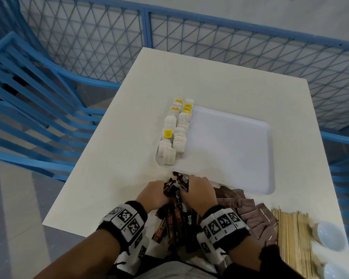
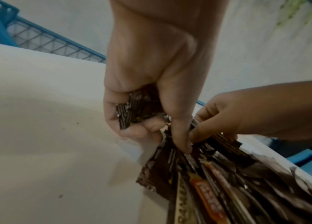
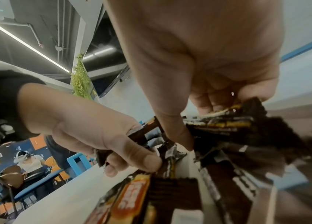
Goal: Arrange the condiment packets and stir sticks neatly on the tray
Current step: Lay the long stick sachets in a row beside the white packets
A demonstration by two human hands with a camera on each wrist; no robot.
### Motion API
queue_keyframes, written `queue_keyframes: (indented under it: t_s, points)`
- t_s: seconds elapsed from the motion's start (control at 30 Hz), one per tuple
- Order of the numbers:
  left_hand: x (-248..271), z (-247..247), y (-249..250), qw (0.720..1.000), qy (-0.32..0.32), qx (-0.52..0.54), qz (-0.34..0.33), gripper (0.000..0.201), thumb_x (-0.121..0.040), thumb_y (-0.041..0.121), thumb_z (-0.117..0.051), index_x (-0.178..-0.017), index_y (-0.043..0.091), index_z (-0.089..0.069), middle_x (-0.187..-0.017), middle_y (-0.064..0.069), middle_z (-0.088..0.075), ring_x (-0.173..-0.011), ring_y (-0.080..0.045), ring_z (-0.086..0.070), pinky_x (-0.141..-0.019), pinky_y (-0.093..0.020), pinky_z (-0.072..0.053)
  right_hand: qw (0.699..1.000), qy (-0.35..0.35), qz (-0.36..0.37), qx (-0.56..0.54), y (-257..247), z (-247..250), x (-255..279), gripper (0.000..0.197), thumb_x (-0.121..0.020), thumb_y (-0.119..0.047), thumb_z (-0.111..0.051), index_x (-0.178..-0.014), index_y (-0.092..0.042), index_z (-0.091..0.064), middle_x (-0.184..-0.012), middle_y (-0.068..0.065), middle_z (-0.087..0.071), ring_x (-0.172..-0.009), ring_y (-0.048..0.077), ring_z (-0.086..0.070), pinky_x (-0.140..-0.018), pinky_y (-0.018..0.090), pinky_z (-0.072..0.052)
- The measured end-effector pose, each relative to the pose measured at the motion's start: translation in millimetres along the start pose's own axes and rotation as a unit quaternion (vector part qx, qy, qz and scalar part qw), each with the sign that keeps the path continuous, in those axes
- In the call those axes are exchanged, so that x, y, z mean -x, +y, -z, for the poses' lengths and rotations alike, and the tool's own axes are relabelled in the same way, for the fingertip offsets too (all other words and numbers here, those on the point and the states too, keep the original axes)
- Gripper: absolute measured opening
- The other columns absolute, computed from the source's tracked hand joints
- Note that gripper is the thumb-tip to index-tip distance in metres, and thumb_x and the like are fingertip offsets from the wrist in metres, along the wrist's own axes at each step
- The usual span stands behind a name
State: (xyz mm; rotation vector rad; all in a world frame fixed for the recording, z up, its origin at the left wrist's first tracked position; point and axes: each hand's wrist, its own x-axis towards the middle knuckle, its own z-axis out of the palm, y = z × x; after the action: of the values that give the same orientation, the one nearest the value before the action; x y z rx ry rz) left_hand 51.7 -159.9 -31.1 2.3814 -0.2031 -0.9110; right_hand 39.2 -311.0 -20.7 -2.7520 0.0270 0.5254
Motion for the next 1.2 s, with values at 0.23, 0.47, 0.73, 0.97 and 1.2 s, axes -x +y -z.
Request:
queue_keyframes:
  t_s: [0.23,0.47,0.73,0.97,1.2]
  points:
    - [5.5,12.0,-7.7,1.000,-0.007,0.023,0.018,0.020,-0.084,0.016,-0.062,-0.069,0.014,-0.048,-0.073,0.002,-0.052,-0.075,-0.016,-0.049,-0.055,-0.017,-0.033,0.986,-0.066,0.008,-0.151,13.0,18.6,-1.8,0.021,-0.092,-0.024,-0.046,-0.093,-0.004,-0.054,-0.082,0.007,-0.061,-0.075,0.021,-0.058,-0.063,0.024,-0.046]
    - [11.0,17.0,-12.5,0.993,0.040,0.104,0.027,0.018,-0.087,0.021,-0.060,-0.077,0.017,-0.047,-0.075,0.004,-0.052,-0.067,-0.008,-0.048,-0.057,-0.015,-0.036,0.913,-0.082,-0.056,-0.395,19.1,53.5,0.1,0.017,-0.097,-0.018,-0.040,-0.105,-0.006,-0.049,-0.077,0.005,-0.060,-0.058,0.008,-0.057,-0.055,0.016,-0.046]
    - [11.8,36.1,11.7,0.910,0.023,0.408,0.066,0.012,-0.094,0.008,-0.039,-0.091,0.013,-0.049,-0.071,-0.001,-0.046,-0.053,-0.011,-0.039,-0.050,-0.021,-0.029,0.840,-0.088,-0.051,-0.534,2.1,56.1,-2.8,0.009,-0.099,-0.013,-0.038,-0.101,-0.007,-0.043,-0.083,0.013,-0.051,-0.062,0.013,-0.058,-0.057,0.020,-0.048]
    - [16.4,43.0,33.4,0.852,0.016,0.523,-0.021,0.027,-0.098,0.034,-0.042,-0.104,0.019,-0.063,-0.089,0.002,-0.071,-0.073,-0.005,-0.068,-0.057,-0.015,-0.049,0.870,-0.094,0.049,-0.481,-40.1,53.6,2.4,0.018,-0.100,-0.012,-0.034,-0.106,-0.010,-0.051,-0.088,0.008,-0.060,-0.067,0.007,-0.056,-0.055,0.009,-0.046]
    - [13.5,40.2,33.6,0.842,0.098,0.530,-0.012,0.052,-0.072,0.049,-0.062,-0.108,0.012,-0.060,-0.102,-0.007,-0.070,-0.094,-0.015,-0.069,-0.078,-0.029,-0.054,0.892,-0.090,0.025,-0.443,-53.0,32.4,-4.8,0.040,-0.099,-0.036,-0.027,-0.121,-0.015,-0.053,-0.117,0.013,-0.058,-0.107,0.020,-0.059,-0.092,0.037,-0.051]
